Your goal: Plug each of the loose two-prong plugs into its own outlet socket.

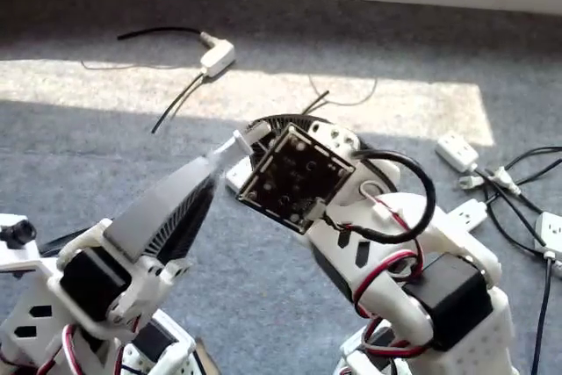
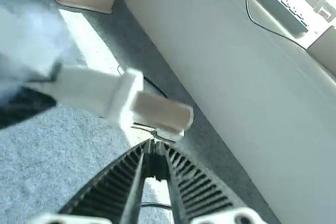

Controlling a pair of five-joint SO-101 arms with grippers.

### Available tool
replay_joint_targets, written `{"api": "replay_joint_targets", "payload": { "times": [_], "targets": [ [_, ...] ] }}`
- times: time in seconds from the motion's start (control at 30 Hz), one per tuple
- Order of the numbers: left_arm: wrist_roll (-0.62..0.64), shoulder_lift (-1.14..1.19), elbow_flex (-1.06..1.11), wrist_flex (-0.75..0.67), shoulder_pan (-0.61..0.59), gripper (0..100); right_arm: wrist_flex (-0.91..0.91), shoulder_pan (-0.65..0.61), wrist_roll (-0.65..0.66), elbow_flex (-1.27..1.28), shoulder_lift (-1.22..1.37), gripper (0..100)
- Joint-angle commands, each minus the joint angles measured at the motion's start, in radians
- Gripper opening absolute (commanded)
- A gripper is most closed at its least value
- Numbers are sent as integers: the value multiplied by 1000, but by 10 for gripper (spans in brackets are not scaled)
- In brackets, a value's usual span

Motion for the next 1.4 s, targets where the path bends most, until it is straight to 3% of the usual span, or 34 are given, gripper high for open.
{"api": "replay_joint_targets", "payload": {
  "times": [0.0, 0.17, 0.47, 0.9, 1.0, 1.17, 1.37],
  "targets": [
    [-6, 15, -4, -23, 4, 7, -15, 13, 6, -4, -1, 8],
    [-6, 18, -2, -23, 4, 14, 22, 39, 9, -12, -47, 8],
    [-6, 79, 97, -155, -16, 44, -54, 321, 11, -2, -94, 8],
    [-6, 845, 30, -520, -292, 44, -64, 390, 6, -24, 194, 8],
    [-18, 1055, -65, -525, -343, 44, -56, 429, 3, -67, 260, 8],
    [-187, 1362, -173, -523, -358, 44, -56, 432, 3, -81, 323, 8],
    [-327, 1438, -101, -450, -418, 45, -56, 430, 3, -82, 328, 8]
  ]
}}
